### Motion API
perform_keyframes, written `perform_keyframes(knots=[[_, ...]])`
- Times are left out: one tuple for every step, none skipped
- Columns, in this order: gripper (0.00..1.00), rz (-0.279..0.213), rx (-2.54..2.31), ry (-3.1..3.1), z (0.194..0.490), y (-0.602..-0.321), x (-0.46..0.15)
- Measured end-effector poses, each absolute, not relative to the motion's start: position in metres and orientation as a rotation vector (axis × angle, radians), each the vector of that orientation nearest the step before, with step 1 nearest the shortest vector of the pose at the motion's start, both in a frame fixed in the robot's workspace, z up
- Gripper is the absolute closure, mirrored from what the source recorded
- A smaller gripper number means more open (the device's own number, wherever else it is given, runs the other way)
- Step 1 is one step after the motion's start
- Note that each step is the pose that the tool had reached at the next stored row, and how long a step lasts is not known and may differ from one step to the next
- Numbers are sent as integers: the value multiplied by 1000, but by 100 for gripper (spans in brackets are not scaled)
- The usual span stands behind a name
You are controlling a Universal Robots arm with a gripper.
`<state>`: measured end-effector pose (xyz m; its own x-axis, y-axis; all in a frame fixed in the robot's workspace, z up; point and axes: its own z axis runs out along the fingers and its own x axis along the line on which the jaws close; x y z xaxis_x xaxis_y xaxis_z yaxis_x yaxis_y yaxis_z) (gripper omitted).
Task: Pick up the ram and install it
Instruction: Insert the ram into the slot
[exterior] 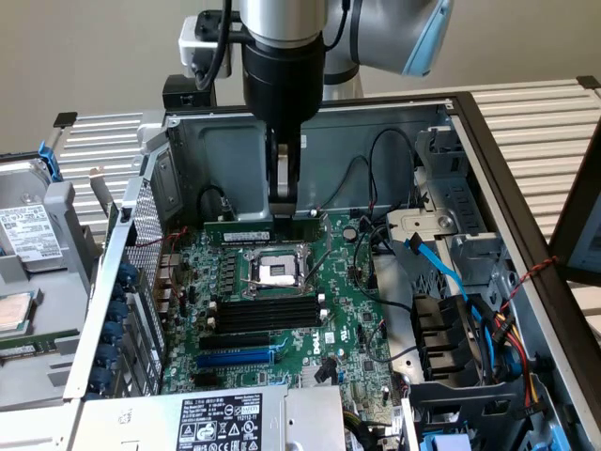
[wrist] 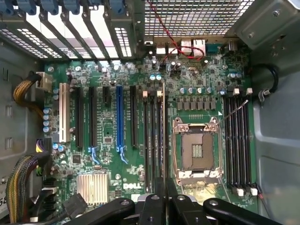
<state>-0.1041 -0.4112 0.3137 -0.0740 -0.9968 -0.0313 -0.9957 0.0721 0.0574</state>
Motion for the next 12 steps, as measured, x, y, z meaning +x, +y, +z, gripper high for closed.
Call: perform_keyframes(knots=[[87,-99,2127,-2289,312,-411,-104],[87,-98,2127,-2289,311,-411,-104],[87,-98,2127,-2290,309,-411,-104],[87,-97,2127,-2290,307,-411,-103],[87,-97,2127,-2290,306,-411,-103],[87,-96,2127,-2291,304,-411,-103],[87,-96,2127,-2291,302,-411,-103],[87,-96,2127,-2291,300,-411,-103],[87,-96,2127,-2291,299,-411,-103],[87,-95,2127,-2291,297,-411,-103],[87,-95,2128,-2291,295,-411,-103],[87,-94,2128,-2292,293,-411,-103]])
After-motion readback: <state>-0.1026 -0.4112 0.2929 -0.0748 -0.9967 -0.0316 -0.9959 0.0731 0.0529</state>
